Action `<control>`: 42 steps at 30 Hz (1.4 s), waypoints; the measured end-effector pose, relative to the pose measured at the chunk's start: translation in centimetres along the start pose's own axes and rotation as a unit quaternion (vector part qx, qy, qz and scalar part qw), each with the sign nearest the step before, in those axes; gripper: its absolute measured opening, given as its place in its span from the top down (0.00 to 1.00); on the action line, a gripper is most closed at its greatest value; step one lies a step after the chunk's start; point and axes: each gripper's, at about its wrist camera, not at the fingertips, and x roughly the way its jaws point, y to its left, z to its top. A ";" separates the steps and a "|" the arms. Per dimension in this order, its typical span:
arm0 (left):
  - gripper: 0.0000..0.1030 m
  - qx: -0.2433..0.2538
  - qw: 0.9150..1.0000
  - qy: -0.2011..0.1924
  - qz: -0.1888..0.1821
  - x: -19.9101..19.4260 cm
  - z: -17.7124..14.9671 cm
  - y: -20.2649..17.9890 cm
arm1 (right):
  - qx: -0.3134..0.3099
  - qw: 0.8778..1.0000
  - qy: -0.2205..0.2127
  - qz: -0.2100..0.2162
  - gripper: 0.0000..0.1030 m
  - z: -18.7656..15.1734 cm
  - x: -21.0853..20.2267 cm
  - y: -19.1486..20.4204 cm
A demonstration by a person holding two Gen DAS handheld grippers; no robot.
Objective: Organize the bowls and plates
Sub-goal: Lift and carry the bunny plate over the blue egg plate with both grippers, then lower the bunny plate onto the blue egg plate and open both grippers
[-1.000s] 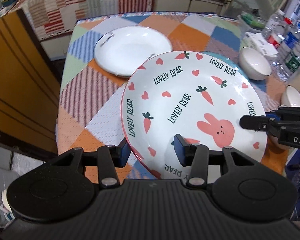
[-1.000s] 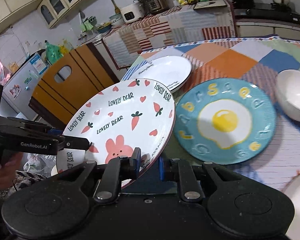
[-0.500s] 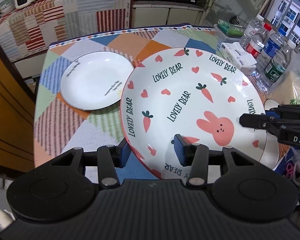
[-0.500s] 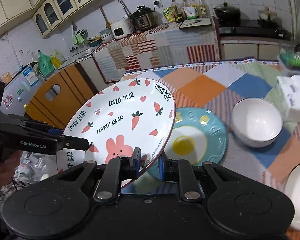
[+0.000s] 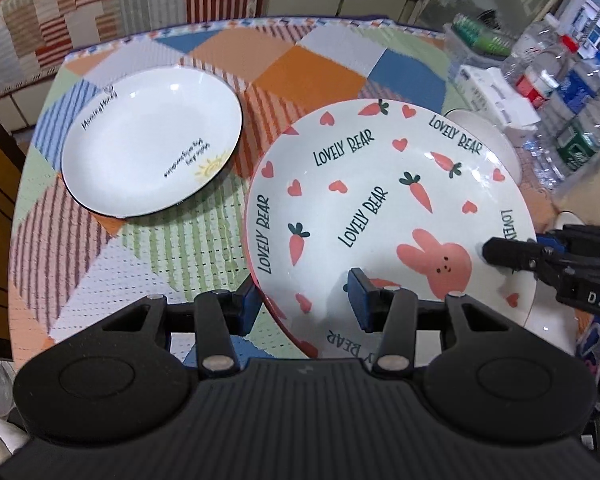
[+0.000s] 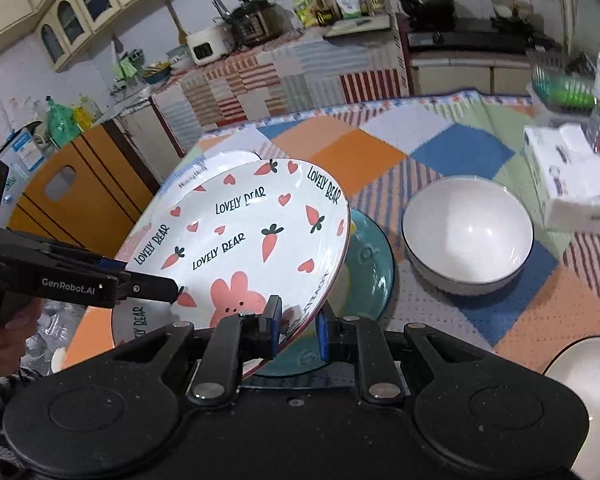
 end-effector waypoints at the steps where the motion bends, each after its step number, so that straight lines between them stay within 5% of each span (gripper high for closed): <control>1: 0.57 -0.002 1.000 0.002 0.003 0.6 0.0 0.1 | 0.007 1.000 0.004 0.000 0.78 0.0 0.5 -0.3; 9: 0.57 -0.017 0.999 0.027 0.007 4.4 0.5 0.6 | 0.051 0.998 0.039 -0.007 0.78 -0.7 3.6 -2.0; 18: 0.57 -0.036 0.999 0.037 -0.001 5.8 0.5 1.0 | 0.029 0.997 0.056 -0.049 0.75 -0.3 4.1 -0.8; 32: 0.60 -0.038 0.998 0.053 -0.012 5.5 1.2 1.6 | -0.056 0.975 0.053 -0.209 0.65 -0.4 5.7 2.7; 42: 0.60 -0.005 0.999 0.039 0.008 0.0 1.2 0.8 | -0.032 0.988 0.025 -0.150 0.65 0.3 2.5 4.1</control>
